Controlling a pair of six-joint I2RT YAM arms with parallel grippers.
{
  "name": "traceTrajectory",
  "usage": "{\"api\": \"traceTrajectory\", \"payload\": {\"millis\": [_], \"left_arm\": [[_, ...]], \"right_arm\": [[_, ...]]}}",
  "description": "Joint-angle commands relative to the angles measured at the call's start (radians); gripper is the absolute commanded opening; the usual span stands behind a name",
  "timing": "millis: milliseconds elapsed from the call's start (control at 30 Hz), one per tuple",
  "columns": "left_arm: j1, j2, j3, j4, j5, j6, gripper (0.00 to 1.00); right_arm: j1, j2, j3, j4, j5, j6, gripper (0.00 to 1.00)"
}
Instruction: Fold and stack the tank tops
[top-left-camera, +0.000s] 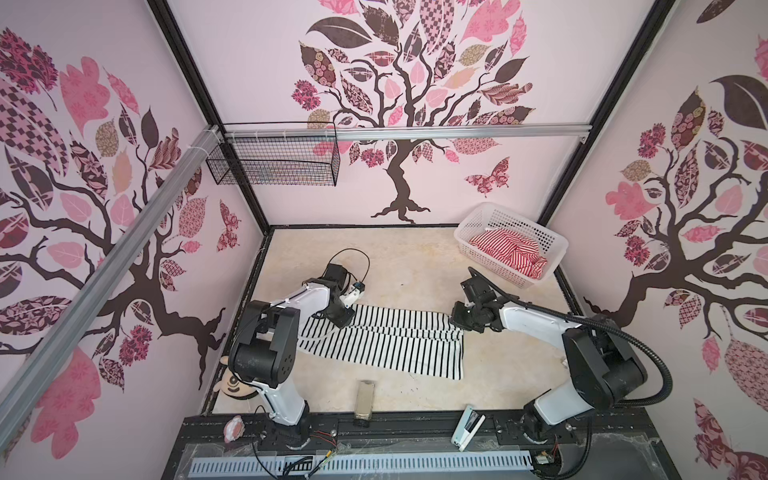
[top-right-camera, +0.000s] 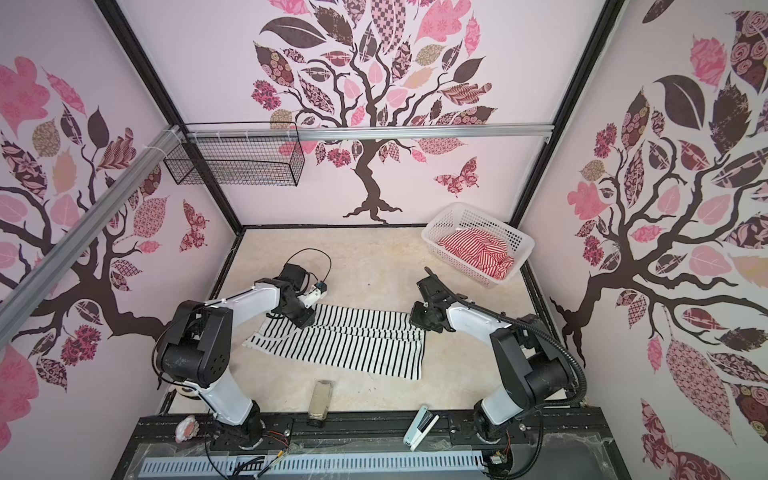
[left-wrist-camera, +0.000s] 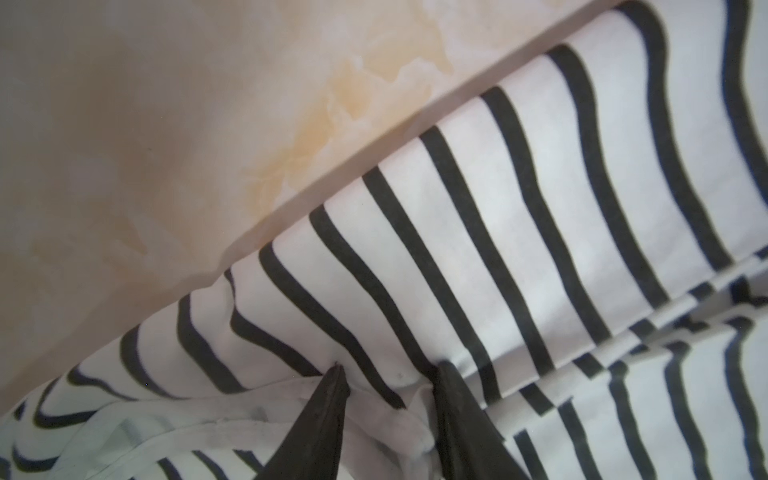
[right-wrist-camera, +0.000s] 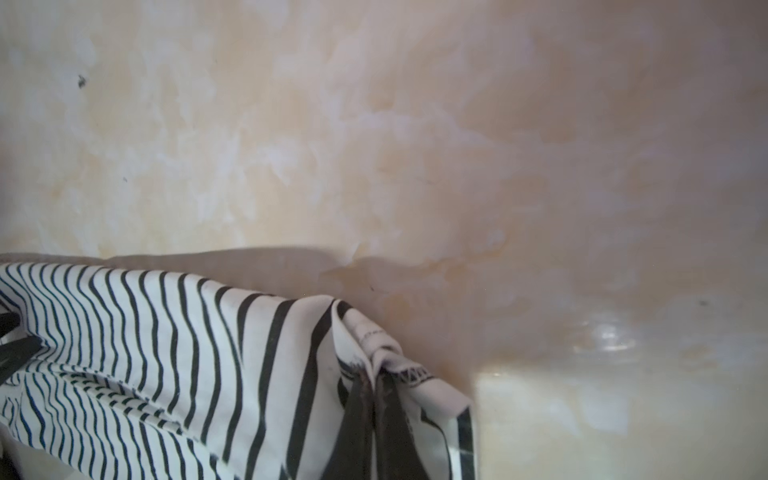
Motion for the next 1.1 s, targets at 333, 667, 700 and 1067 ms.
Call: {"api": "traceTrajectory", "payload": {"millis": [333, 667, 700, 1067], "left_arm": [[0.007, 0.019, -0.043, -0.007, -0.003, -0.008, 0.39], [0.007, 0.017, -0.039, -0.012, 0.001, -0.007, 0.39], [0.007, 0.016, -0.040, -0.011, 0.001, -0.007, 0.39], [0.007, 0.011, -0.045, -0.011, -0.017, -0.005, 0.39]], "right_arm": [[-0.052, -0.013, 0.069, -0.106, 0.009, -0.060, 0.27], [0.024, -0.096, 0.009, -0.037, -0.104, 0.025, 0.16], [0.039, -0.085, 0.004, -0.035, -0.095, 0.030, 0.14], [0.035, 0.017, -0.115, -0.062, 0.095, 0.035, 0.08]]}}
